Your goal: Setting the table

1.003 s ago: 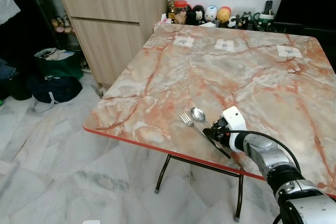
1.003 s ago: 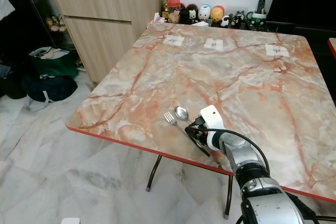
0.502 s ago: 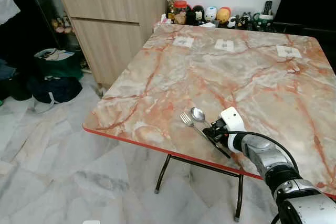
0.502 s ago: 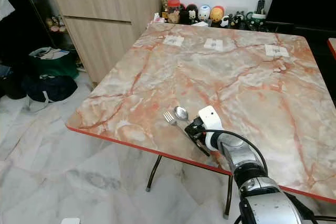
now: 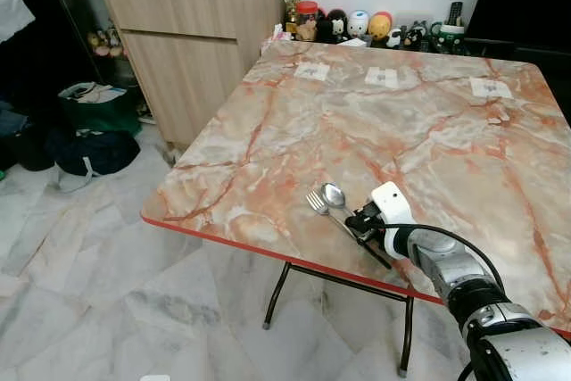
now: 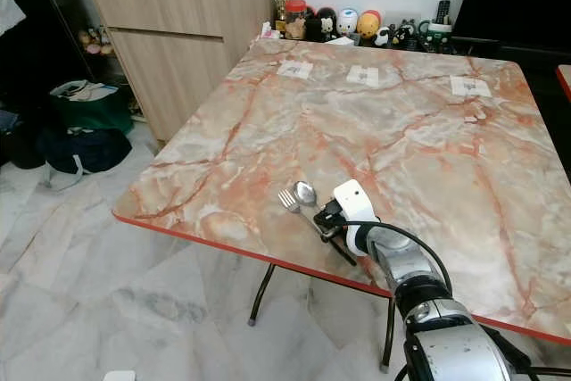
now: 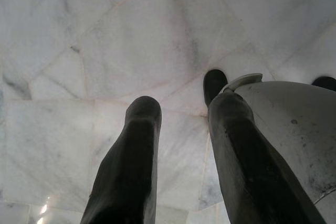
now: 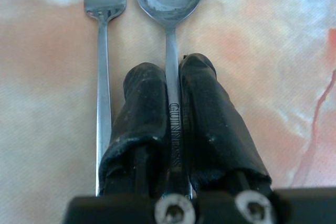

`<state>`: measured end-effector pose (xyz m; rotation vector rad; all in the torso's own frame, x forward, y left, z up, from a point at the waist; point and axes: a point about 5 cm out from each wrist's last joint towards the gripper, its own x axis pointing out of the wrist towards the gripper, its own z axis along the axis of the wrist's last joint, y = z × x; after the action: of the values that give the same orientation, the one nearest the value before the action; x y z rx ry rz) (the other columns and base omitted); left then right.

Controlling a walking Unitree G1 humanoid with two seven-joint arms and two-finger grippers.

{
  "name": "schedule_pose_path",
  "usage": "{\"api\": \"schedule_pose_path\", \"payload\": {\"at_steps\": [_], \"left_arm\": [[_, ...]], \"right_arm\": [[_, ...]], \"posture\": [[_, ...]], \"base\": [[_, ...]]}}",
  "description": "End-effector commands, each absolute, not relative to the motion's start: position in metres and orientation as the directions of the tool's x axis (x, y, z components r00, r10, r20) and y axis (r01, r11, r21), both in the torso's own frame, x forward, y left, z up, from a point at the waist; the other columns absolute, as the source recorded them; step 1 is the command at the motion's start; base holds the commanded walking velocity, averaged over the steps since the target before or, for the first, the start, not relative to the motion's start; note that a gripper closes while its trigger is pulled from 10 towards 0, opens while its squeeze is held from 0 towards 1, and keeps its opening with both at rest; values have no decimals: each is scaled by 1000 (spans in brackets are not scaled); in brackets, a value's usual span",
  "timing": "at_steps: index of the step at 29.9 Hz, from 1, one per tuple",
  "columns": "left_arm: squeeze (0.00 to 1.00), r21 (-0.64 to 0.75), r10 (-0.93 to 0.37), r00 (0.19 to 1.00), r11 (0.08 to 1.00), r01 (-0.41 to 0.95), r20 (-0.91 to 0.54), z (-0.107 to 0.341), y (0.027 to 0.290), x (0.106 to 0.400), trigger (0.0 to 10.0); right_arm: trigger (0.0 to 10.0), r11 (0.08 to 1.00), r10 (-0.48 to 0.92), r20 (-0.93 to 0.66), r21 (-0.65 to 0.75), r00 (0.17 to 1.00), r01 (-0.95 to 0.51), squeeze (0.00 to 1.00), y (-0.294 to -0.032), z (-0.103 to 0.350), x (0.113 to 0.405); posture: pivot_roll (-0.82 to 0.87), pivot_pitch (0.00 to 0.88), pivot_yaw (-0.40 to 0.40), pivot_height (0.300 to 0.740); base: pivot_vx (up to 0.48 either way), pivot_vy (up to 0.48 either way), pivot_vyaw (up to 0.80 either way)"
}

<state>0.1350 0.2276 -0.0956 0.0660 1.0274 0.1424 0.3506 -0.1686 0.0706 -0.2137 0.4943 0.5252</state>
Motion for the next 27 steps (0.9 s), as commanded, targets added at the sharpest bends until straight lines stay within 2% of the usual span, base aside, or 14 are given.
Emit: {"api": "schedule_pose_path", "payload": {"at_steps": [1, 4, 9, 10, 17, 27], "left_arm": [[0, 117, 147, 484, 989, -91, -863, -98, 229, 129, 10000], [0, 119, 147, 482, 989, -90, -864, -98, 229, 129, 10000], [0, 121, 150, 483, 988, -92, -863, -98, 229, 128, 10000], [0, 122, 151, 483, 988, -91, -863, -98, 229, 128, 10000], [0, 126, 150, 481, 989, -82, -864, -98, 229, 127, 10000], [0, 132, 143, 486, 990, -58, -862, -99, 226, 128, 10000]], "right_arm": [[0, 857, 393, -535, -82, 748, -509, 0, -171, 65, 348], [0, 868, 380, -525, -83, 762, -490, 0, -172, 65, 349], [0, 936, 290, -380, -80, 878, -344, 0, -179, 80, 357], [9922, 968, 241, -246, -10, 939, -251, 0, -181, 93, 362], [10000, 989, 134, -47, 67, 990, -131, 0, -174, 105, 351], [10000, 986, 143, 62, 74, 988, -147, 0, -149, 114, 331]], "posture": [[-11, 16, 25, 740], [-12, 18, 24, 740], [-15, 18, 25, 740], [-18, 17, 24, 740], [-34, 19, 24, 740], [-58, 19, 10, 740]], "base": [[0, 0, 0], [0, 0, 0], [0, 0, 0], [0, 0, 0], [0, 0, 0], [0, -32, 0]]}}
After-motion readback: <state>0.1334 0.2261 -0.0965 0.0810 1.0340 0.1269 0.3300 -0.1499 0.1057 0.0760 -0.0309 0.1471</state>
